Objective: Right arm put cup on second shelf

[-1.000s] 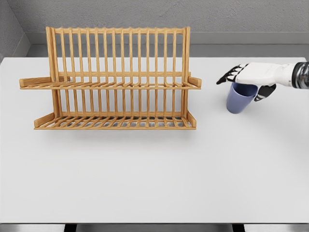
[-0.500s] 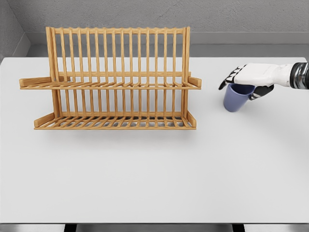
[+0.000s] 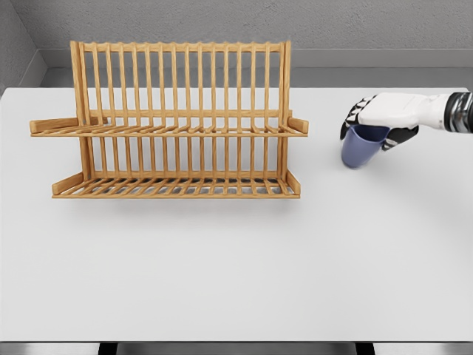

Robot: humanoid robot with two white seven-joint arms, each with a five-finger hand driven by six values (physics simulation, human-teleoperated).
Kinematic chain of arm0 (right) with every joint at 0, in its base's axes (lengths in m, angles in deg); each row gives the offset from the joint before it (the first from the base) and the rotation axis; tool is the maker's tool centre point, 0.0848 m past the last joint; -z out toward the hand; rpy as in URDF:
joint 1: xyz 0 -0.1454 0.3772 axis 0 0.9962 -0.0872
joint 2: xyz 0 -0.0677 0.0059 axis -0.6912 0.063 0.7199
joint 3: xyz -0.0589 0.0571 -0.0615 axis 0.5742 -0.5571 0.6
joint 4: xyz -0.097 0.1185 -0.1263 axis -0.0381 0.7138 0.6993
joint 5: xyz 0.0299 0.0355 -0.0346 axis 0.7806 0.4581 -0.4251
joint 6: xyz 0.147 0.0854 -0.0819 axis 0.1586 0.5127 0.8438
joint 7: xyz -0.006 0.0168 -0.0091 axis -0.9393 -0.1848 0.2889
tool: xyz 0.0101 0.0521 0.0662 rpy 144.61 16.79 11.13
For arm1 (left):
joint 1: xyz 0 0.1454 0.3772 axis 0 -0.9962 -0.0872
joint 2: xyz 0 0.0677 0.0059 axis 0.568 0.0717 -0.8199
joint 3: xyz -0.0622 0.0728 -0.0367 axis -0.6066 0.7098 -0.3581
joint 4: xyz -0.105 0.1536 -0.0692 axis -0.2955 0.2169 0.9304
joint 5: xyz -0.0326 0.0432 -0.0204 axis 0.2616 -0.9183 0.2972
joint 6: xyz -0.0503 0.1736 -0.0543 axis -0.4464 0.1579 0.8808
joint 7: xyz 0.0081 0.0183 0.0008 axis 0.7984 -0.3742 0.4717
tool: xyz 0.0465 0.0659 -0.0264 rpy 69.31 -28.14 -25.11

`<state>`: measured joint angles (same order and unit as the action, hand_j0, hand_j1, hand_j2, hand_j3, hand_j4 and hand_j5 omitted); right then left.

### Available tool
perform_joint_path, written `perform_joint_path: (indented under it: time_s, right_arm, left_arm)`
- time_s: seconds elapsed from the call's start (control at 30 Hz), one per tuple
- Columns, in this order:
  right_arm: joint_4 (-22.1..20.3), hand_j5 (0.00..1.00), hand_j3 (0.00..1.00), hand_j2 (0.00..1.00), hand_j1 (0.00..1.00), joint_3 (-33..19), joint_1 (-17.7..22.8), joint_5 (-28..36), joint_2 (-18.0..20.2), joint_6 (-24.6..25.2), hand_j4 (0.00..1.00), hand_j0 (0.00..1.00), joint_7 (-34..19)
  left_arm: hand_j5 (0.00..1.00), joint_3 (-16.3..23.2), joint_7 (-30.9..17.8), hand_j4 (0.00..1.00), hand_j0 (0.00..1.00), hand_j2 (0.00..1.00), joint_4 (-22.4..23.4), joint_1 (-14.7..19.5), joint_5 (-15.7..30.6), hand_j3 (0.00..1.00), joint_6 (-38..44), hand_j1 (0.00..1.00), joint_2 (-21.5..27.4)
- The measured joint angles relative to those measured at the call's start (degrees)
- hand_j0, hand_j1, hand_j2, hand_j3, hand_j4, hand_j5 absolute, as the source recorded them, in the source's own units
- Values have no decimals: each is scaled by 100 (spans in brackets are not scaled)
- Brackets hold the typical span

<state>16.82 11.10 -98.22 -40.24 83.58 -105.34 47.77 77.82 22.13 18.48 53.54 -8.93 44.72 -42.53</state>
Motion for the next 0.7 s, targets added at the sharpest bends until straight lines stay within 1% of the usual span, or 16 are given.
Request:
perform_joint_path:
  time_s: [0.23, 0.5, 0.57, 0.6, 0.7]
  right_arm:
    - [-13, 65, 65, 65, 65, -72, -264, 24, 3, 2, 65, 65, 1]
    - [-33, 65, 65, 65, 65, -309, -308, 31, 8, -2, 65, 65, -1]
    - [-41, 65, 65, 65, 65, -372, -378, 33, 9, 0, 65, 65, 0]
    - [-53, 65, 65, 65, 65, -392, -431, 30, 9, -1, 65, 65, -1]
    - [-144, 65, 65, 65, 65, -547, -422, 35, 13, -2, 65, 65, -1]
  left_arm:
    - [100, 0, 0, 100, 100, 100, 0, 0, 0, 100, 0, 100, 0]
    - [100, 0, 0, 100, 100, 100, 1, 0, 0, 100, 0, 100, 0]
    - [100, 0, 0, 100, 100, 100, 1, 0, 0, 100, 0, 100, 0]
    - [100, 0, 0, 100, 100, 100, 1, 0, 0, 100, 0, 100, 0]
    - [100, 0, 0, 100, 100, 100, 1, 0, 0, 100, 0, 100, 0]
